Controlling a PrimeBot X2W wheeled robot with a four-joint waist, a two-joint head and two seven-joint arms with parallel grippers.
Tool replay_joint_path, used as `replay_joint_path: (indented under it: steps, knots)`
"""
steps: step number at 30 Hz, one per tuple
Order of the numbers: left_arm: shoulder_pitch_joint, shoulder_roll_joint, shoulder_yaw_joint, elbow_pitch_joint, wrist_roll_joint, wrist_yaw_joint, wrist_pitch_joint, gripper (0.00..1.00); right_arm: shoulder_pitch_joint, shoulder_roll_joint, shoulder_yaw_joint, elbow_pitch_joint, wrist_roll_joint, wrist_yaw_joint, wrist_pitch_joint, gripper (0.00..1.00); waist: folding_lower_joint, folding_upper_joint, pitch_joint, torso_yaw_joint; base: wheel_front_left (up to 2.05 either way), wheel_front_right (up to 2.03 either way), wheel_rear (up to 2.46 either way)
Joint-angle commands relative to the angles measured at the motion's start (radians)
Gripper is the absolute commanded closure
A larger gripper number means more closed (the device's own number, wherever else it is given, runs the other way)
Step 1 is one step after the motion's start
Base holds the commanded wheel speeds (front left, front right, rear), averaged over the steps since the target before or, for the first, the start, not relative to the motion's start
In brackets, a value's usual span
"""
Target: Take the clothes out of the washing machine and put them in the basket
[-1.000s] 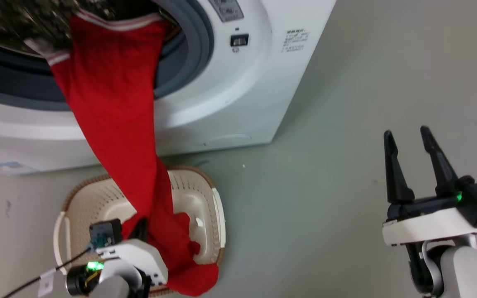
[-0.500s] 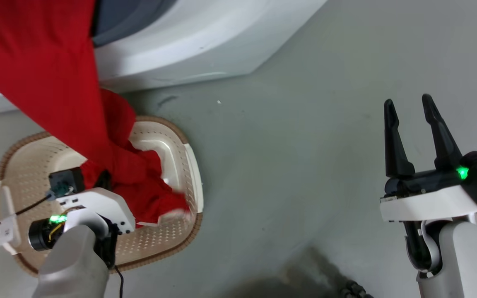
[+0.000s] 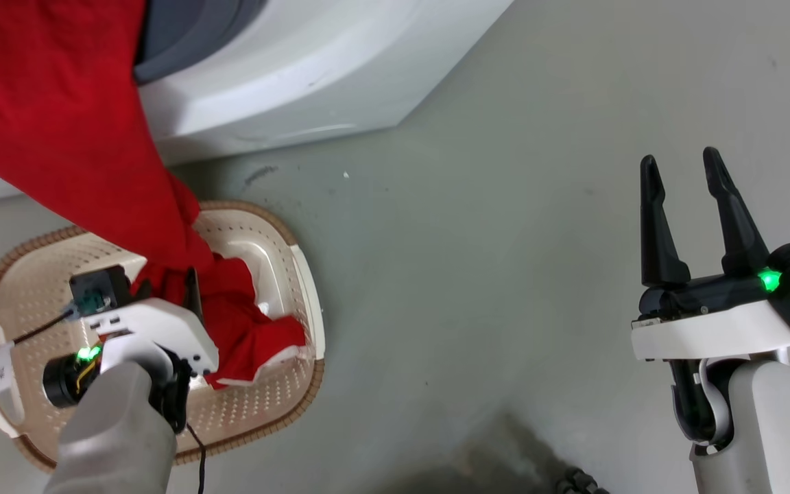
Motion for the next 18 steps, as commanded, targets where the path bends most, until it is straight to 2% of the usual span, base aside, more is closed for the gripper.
replay_joint_path:
  steps: [1, 10, 18]
  knots:
    - [0.039, -0.002, 0.007, -0.019, 0.006, -0.005, -0.002, 0.00, 0.009, 0.000, 0.000, 0.007, -0.005, 0.000, -0.002, 0.00, -0.0001, 0.0000, -0.052, 0.008, 0.00, 0.00, 0.00]
    - [0.201, -0.024, 0.067, -0.207, 0.060, 0.001, -0.002, 0.00, 0.058, 0.000, -0.002, 0.037, -0.011, 0.000, -0.002, 0.00, -0.0001, 0.0000, -0.232, 0.029, 0.00, 0.00, 0.00]
    - [0.331, -0.058, 0.136, -0.400, 0.132, 0.009, -0.002, 0.00, 0.108, 0.000, -0.020, 0.058, -0.019, 0.000, -0.002, 0.00, -0.0001, 0.0000, -0.325, 0.060, 0.00, 0.00, 0.00]
